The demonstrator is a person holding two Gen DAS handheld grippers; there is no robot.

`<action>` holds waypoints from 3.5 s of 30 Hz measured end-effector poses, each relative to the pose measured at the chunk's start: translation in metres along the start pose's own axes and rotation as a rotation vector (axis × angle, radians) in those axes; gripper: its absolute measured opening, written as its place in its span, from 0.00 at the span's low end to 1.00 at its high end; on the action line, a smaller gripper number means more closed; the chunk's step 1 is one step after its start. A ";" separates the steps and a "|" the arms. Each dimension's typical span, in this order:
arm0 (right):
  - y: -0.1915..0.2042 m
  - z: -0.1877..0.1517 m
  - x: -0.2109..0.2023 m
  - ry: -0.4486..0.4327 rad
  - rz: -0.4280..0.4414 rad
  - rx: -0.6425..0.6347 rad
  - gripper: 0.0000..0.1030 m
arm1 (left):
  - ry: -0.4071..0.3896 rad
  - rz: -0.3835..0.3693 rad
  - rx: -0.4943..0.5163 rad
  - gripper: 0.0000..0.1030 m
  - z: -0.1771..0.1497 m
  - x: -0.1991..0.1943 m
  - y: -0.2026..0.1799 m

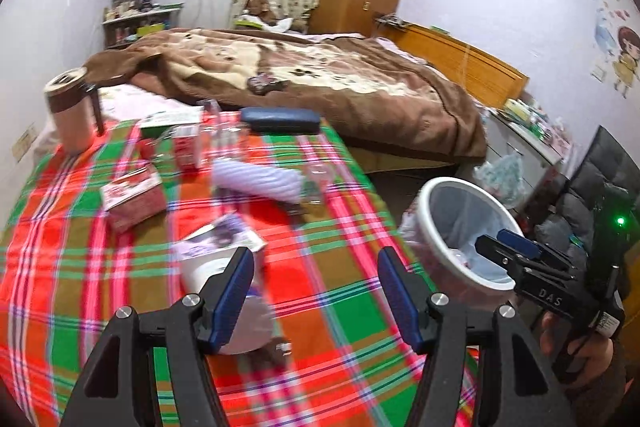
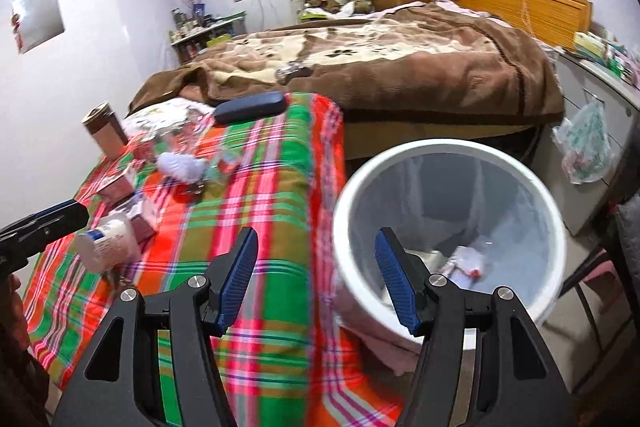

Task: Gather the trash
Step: 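Grasp the white-and-blue yogurt container on the bed with the left gripper, then grasp the brown wrapper with the right gripper while the left gripper holds the yogurt container, then carry the yogurt container and brown wrapper over the white trash bin with both grippers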

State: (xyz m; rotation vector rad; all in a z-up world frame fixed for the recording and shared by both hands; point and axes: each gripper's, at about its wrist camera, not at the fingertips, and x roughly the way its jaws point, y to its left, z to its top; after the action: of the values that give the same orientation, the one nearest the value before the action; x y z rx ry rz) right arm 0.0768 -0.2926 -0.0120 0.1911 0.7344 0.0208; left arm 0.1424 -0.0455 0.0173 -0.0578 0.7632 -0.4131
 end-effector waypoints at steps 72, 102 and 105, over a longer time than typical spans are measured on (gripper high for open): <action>0.196 -0.046 0.075 0.267 0.271 -0.456 0.50 | 0.019 0.101 -0.298 0.59 -0.075 -0.028 0.181; 0.173 -0.029 0.035 0.150 0.291 -0.349 0.19 | -0.018 0.096 -0.148 0.59 -0.058 -0.043 0.118; 0.165 -0.025 0.028 0.131 0.284 -0.334 0.19 | -0.025 0.089 -0.125 0.59 -0.055 -0.045 0.105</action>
State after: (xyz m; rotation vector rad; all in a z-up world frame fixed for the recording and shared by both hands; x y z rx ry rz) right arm 0.0888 -0.1237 -0.0192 -0.0273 0.8181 0.4269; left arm 0.1116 0.0735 -0.0138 -0.1451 0.7637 -0.2799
